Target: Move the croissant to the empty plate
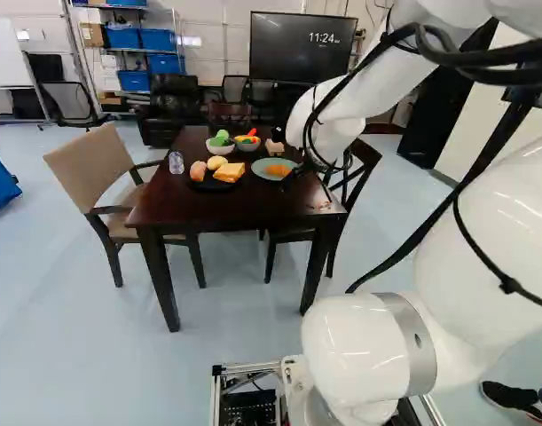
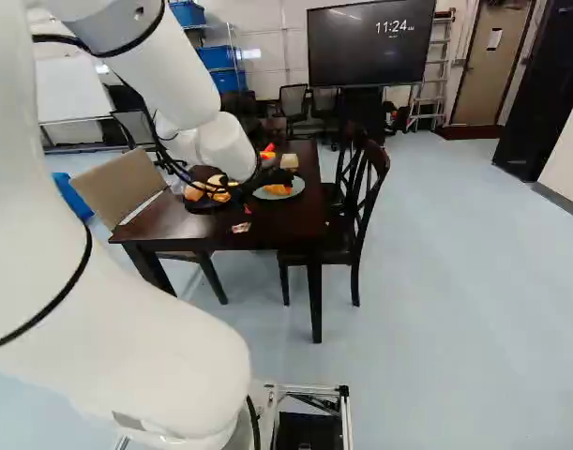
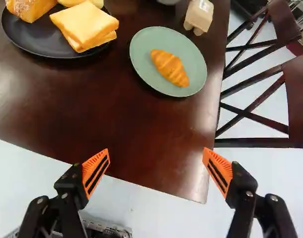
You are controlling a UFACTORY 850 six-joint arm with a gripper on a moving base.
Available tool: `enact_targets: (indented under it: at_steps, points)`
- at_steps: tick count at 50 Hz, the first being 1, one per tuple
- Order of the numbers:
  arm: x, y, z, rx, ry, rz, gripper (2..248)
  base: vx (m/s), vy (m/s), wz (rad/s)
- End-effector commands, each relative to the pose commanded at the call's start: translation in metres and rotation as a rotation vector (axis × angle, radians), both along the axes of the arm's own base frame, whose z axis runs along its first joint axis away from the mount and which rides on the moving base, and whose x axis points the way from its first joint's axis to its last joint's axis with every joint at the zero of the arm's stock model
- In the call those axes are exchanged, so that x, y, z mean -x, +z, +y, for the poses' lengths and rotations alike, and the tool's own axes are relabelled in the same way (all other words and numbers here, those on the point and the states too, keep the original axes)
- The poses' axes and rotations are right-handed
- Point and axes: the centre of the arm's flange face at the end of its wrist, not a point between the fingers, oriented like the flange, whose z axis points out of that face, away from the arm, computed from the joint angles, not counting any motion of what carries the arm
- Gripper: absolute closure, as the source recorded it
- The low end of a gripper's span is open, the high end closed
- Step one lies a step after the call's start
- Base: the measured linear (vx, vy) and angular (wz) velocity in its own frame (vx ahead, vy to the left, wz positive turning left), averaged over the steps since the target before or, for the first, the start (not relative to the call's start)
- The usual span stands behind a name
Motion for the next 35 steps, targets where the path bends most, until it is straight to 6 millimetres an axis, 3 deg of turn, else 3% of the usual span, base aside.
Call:
enact_targets:
  at_steps: [35]
  points:
    - [0.050,-0.054,0.007,-0.143,-0.136,-0.231,3,0.000,0.000,0.000]
